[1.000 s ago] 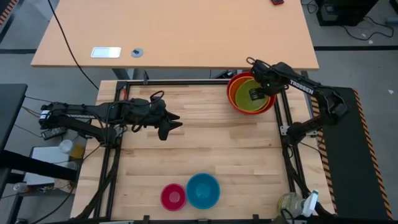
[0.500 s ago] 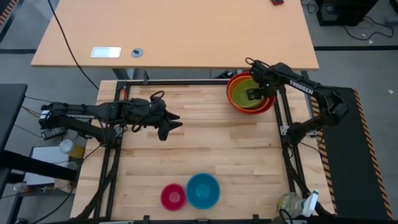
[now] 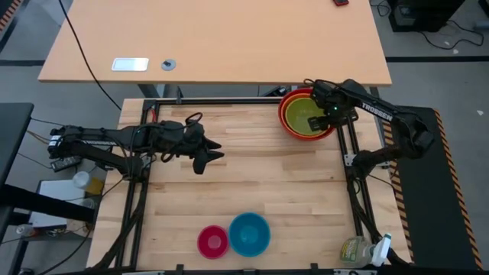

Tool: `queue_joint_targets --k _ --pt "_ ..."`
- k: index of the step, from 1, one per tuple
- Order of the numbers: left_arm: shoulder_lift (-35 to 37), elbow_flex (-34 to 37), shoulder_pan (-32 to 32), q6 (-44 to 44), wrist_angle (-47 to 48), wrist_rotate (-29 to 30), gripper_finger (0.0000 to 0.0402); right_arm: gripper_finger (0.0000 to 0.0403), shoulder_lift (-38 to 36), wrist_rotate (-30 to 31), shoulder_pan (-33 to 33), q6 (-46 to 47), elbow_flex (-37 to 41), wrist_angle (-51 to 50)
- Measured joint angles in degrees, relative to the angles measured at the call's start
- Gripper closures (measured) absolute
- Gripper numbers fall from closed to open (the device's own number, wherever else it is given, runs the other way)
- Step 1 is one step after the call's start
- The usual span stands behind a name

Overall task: Nest bowls inside each other
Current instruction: Stack the green bowl on the orange bowl, then stack the blue bowl on the green bowl

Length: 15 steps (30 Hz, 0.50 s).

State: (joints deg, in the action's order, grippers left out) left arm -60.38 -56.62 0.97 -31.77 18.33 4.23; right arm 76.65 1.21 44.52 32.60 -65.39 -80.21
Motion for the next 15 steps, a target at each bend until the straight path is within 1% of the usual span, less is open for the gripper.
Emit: queue_joint_targets --k 3,6,10,15 --pt "0.00 0.00 0.00 -0.11 0.04 -1.68 0.0196 0.0209 -1.87 -5.12 -3.82 -2.37 0.00 4.65" --pt "0.00 0.00 0.02 -0.17 0.67 -2.40 0.0196 0.0209 -3.17 -8.13 -11.10 -3.03 0.00 10.64" --pt "0.00 0.00 0.00 -0.41 2.78 -4.79 0.0196 0.0209 -2.35 -8.37 -22.98 -2.34 0.00 17.43" --pt "0.02 0.01 1.46 -0.67 6.53 -7.55 0.0196 0.0209 0.92 -8.44 -36.41 0.84 0.00 28.21"
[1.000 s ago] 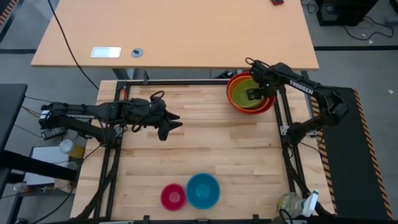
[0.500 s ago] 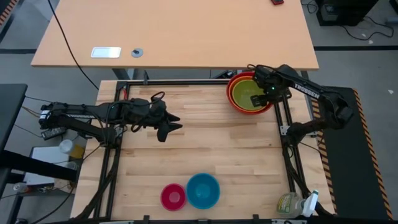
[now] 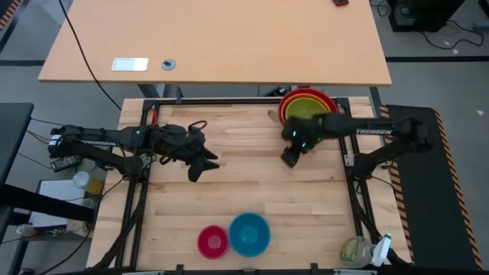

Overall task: Nest bowls inside each other
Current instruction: Stack the blue bowl on the green bowl

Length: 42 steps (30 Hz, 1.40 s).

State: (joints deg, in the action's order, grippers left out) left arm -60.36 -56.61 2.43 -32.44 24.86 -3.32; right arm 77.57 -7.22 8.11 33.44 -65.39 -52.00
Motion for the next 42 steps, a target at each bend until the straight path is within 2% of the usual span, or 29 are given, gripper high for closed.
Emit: queue_joint_targets --k 8,11,15,19,22,28,31,36,42 --pt "0.02 0.01 9.01 2.10 4.68 -0.39 0.0196 0.0209 7.53 -1.21 -16.80 9.61 -0.72 16.08" --pt "-0.38 0.01 12.87 3.06 7.64 0.87 0.0196 0.0211 13.58 -1.38 -21.75 12.05 -5.49 15.71" --pt "-0.42 0.04 16.88 3.32 10.19 2.44 0.0196 0.0214 22.71 -0.02 -26.54 10.73 -15.32 11.71" --pt "-0.32 0.04 19.01 2.20 8.60 2.63 0.0196 0.0215 30.69 4.00 -29.18 6.02 -24.73 5.14" --pt "-0.28 0.04 19.37 0.84 7.35 2.69 0.0196 0.0208 35.08 4.68 -30.02 2.13 -28.83 3.40" --pt "-0.31 0.04 19.35 0.50 7.30 2.80 0.0196 0.0178 40.61 6.23 -30.16 -3.01 -31.41 2.28" --pt "-0.31 0.04 19.35 0.11 7.31 2.80 0.0196 0.0176 42.63 7.33 -30.13 -6.28 -31.41 2.22" --pt "-0.31 0.04 19.35 -0.88 7.50 2.80 0.0196 0.0208 45.23 7.72 -30.11 -8.43 -31.40 1.73" --pt "-0.31 0.04 19.35 -2.02 7.68 2.80 0.0196 0.0301 45.12 7.42 -29.76 -9.23 -30.71 1.12"
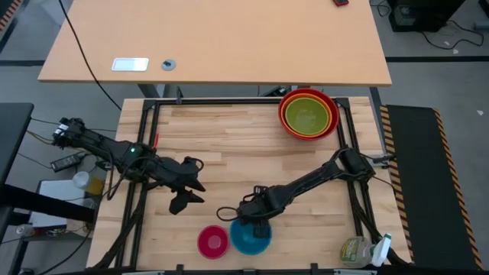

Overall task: Nest bowls inside each other
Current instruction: Stack the blue bowl on the green bowl

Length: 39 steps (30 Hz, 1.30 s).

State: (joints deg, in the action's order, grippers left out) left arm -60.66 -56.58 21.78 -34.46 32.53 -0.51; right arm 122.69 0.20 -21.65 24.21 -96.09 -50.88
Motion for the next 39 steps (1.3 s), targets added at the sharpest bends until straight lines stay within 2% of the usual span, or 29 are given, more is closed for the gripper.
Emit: queue_joint_targets --k 4,5,9,13,16,22,27,35,39 --pt "0.02 0.00 0.00 0.11 1.02 0.00 0.0196 0.0376 -0.41 -3.45 0.86 0.70 -0.20 -0.84" --pt "0.02 0.00 -0.07 0.12 1.01 0.00 0.0196 0.0384 -0.60 -4.18 1.10 0.70 -0.33 -1.34" --pt "0.22 0.00 -0.72 0.11 0.85 0.00 0.0196 0.0377 -1.80 -4.13 2.35 2.76 -0.05 -4.15" --pt "0.79 -0.02 -2.08 0.20 0.71 -0.01 0.0196 0.0384 -4.57 0.30 4.92 0.76 0.10 -9.17" --pt "1.29 -0.03 -3.91 0.49 -0.44 -0.03 0.0196 0.0385 -6.73 1.58 8.18 -0.65 0.60 -13.40" --pt "1.64 -0.04 -7.88 0.81 -4.55 0.00 0.0196 0.0385 -15.33 1.97 15.70 -2.23 5.25 -12.99" --pt "1.64 -0.04 -9.77 0.80 -4.92 0.00 0.0196 0.0385 -26.85 2.89 24.33 -2.40 12.87 -11.40" --pt "1.62 -0.04 -14.42 0.34 -6.58 2.16 0.0196 0.0385 -45.95 3.21 44.18 -1.48 25.66 -10.47" --pt "1.52 -0.04 -16.95 -0.48 -11.37 2.77 0.0196 0.0385 -52.35 6.95 54.16 1.81 28.98 -9.95"
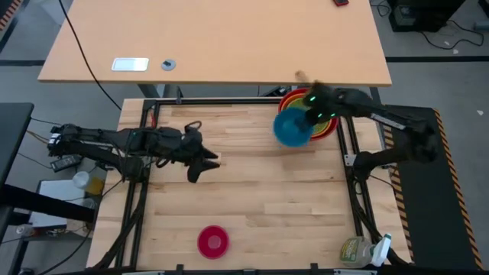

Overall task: Nest bowls inside each other
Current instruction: Stack the blue bowl on the green bowl

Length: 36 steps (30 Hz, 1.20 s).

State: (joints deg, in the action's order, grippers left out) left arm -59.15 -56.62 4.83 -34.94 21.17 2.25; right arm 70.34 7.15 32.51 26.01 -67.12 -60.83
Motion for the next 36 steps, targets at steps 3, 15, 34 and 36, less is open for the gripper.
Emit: queue_joint_targets --k 3,15,34,36 --pt "-0.01 0.00 -1.41 0.58 -2.96 1.14 0.0196 0.0380 -2.75 2.21 6.74 1.95 2.38 2.94" --pt "-1.25 0.04 -6.55 1.73 -3.58 1.59 0.0196 0.0377 0.81 -1.62 20.93 10.42 12.21 11.16" --pt "-1.15 0.02 -6.48 1.03 -3.69 0.49 0.0196 0.0294 7.00 -5.32 20.11 10.39 16.14 13.24" --pt "-1.15 0.02 -6.48 1.03 -3.67 0.47 0.0196 0.0271 6.97 -5.78 20.01 9.95 16.14 12.63"
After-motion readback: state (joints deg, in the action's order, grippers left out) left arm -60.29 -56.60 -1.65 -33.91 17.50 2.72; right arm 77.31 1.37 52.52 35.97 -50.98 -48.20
